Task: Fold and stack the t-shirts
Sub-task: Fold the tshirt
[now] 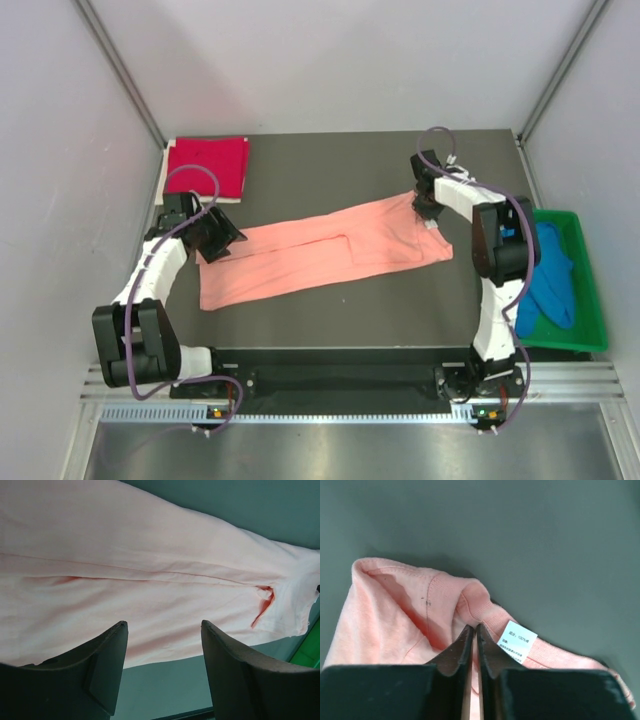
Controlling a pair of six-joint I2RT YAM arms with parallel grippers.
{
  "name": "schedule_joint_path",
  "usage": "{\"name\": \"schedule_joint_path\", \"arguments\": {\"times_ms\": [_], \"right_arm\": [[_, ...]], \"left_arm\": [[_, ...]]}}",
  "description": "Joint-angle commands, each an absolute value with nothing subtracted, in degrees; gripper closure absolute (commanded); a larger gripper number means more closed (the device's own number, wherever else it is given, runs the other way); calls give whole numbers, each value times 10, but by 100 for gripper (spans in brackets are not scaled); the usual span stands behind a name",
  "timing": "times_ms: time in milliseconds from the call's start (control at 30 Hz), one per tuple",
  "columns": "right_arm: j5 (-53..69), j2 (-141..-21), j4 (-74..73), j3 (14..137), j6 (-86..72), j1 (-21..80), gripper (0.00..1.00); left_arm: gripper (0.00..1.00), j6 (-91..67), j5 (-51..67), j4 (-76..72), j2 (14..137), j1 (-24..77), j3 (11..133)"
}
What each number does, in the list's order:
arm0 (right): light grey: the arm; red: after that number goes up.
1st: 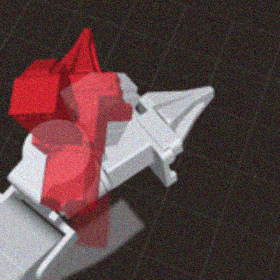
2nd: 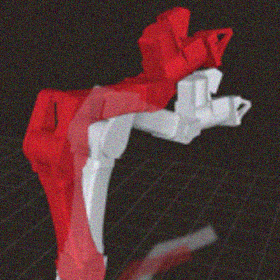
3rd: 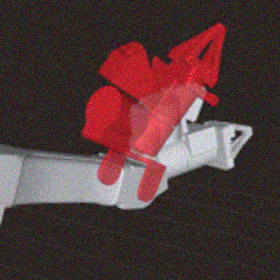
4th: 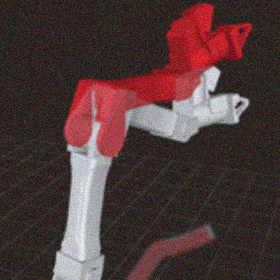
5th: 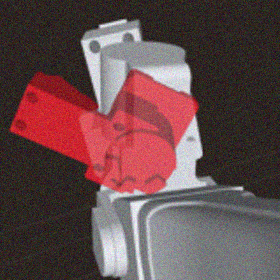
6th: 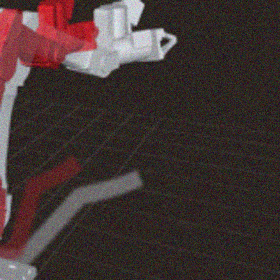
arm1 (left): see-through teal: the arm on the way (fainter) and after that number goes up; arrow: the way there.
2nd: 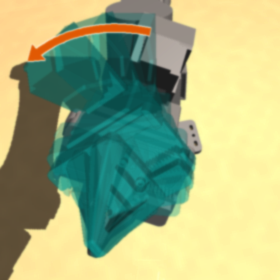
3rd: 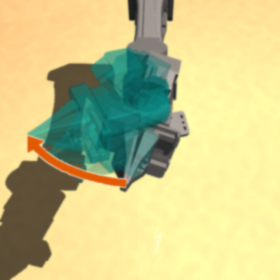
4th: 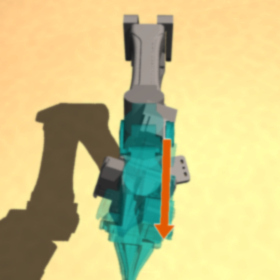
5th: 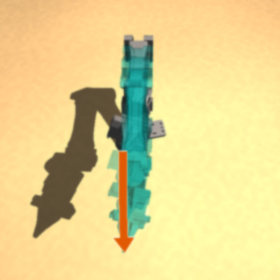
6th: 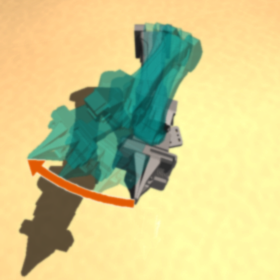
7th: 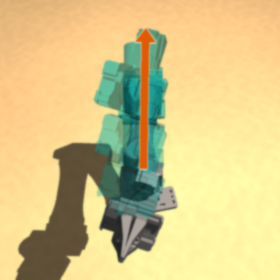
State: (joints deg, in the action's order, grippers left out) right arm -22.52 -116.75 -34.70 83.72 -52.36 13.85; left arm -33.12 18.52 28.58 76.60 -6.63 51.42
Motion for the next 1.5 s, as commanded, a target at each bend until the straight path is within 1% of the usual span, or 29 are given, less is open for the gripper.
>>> {"name": "schedule_joint_path", "arguments": {"times_ms": [0, 200, 267, 300, 467, 500, 533, 600, 667, 700, 733, 767, 800, 833, 867, 933, 967, 1033, 1067, 1100, 1167, 1200, 1267, 1300, 1367, 1400, 1467], "right_arm": [[-237, -1220, -315, 881, -468, 112, 99], [-219, -1265, -280, 952, -416, 94, 100], [-196, -1281, -258, 990, -392, 85, 98], [-165, -1301, -251, 1006, -363, 81, 96], [-102, -1374, -227, 1140, -326, 65, 93], [-79, -1397, -222, 1176, -323, 62, 92], [-70, -1407, -215, 1195, -323, 58, 91], [-36, -1430, -185, 1231, -324, 52, 87], [-7, -1439, -144, 1238, -329, 44, 83], [31, -1447, -108, 1248, -332, 43, 82], [50, -1464, -117, 1291, -330, 41, 80], [50, -1464, -117, 1291, -324, 40, 80], [57, -1477, -133, 1340, -318, 41, 78], [61, -1477, -151, 1352, -314, 40, 75], [62, -1468, -150, 1349, -309, 40, 70], [61, -1417, -133, 1304, -309, 39, 67], [57, -1397, -127, 1283, -310, 39, 62], [48, -1329, -109, 1224, -311, 36, 55], [43, -1291, -106, 1207, -315, 35, 48], [41, -1275, -117, 1182, -318, 33, 45], [26, -1239, -146, 1169, -328, 28, 41], [17, -1228, -178, 1156, -330, 26, 41], [-23, -1189, -198, 1127, -343, 22, 40], [-30, -1175, -195, 1082, -346, 20, 41], [-40, -1140, -194, 1037, -360, 11, 44], [-40, -1131, -195, 997, -366, 5, 45], [-40, -1115, -193, 960, -375, -19, 47]], "left_arm": [[35, -338, 171, 270, 742, -63, 529], [36, -343, 178, 267, 737, -57, 547], [36, -332, 182, 267, 737, -52, 554], [36, -326, 184, 268, 737, -50, 555], [36, -311, 161, 273, 735, -46, 541], [36, -310, 164, 271, 737, -45, 530], [36, -309, 170, 270, 740, -41, 526], [37, -301, 174, 265, 744, -27, 512], [37, -290, 171, 267, 749, -12, 507], [37, -287, 166, 272, 757, 14, 506], [37, -279, 157, 284, 763, 38, 509], [37, -277, 153, 284, 763, 38, 509], [37, -276, 149, 289, 765, 49, 508], [37, -275, 149, 290, 765, 73, 505], [37, -278, 145, 289, 764, 83, 504], [38, -279, 141, 290, 764, 116, 496], [38, -282, 136, 290, 764, 124, 492], [39, -288, 133, 280, 766, 143, 477], [39, -290, 134, 274, 770, 147, 470], [39, -294, 135, 270, 774, 151, 457], [40, -305, 144, 253, 786, 153, 446], [40, -310, 146, 245, 787, 156, 433], [41, -321, 142, 225, 788, 161, 420], [41, -323, 139, 222, 788, 166, 408], [41, -323, 132, 218, 792, 167, 397], [42, -323, 131, 219, 794, 169, 387], [44, -323, 125, 220, 798, 169, 376]]}}
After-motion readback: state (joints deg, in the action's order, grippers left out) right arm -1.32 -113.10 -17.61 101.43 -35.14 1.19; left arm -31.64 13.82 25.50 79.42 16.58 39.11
